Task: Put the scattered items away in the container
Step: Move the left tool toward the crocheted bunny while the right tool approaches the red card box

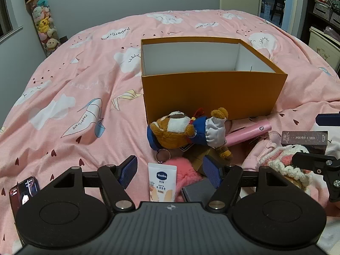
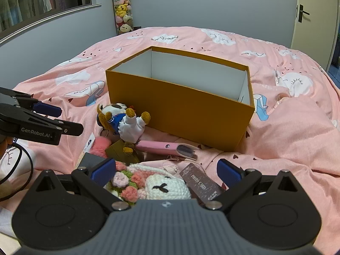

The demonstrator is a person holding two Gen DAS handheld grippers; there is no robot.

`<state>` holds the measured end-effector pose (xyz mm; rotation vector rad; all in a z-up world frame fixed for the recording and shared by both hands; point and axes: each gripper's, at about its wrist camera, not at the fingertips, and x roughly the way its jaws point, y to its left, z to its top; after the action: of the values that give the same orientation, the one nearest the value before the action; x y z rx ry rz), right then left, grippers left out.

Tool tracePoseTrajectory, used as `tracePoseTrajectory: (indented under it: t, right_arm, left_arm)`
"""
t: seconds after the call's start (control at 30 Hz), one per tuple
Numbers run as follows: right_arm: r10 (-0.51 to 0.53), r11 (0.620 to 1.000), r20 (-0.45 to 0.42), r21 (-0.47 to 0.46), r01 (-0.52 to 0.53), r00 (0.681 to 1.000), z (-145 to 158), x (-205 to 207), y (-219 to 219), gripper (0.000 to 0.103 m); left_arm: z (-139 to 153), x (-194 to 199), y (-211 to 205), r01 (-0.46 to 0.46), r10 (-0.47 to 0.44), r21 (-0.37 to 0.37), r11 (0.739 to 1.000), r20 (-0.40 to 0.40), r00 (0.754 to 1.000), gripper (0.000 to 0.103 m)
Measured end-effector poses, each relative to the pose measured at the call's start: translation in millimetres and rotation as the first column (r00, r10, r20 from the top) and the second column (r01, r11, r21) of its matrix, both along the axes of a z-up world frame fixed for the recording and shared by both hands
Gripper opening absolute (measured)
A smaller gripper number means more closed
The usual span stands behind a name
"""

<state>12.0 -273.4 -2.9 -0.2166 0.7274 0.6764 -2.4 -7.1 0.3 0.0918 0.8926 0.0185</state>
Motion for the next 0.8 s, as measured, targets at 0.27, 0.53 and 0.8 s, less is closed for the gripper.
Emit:
tracePoseTrajectory:
  t: [0.27,0.53,0.8]
  right_arm:
    - [-0.001,1.0,0.001,-0.001,0.001,1.0,0.5,-0.2,0.0,0.101]
    - [-0.002,1.0,-0.002,0.001,0.002,1.0,0.0,-0.2,0.0,0.101]
    - [-0.002,1.0,-0.005,0.002,0.002,1.0,-0.6,-0.2,-0.1,0.101]
  left_arm:
    - [-0.6,-0.2,0.1,0.001,-0.001,0.0,1.0,0.0,1.0,0.081]
    - [-0.7,-0.1,-0.1,0.0,0.0,-0.001,1.0,-0.001,1.0,0.081]
    - [-0.4,-0.3,-0.8,-0.001,0.001,-0.001,1.0,-0.001,1.0,0.081]
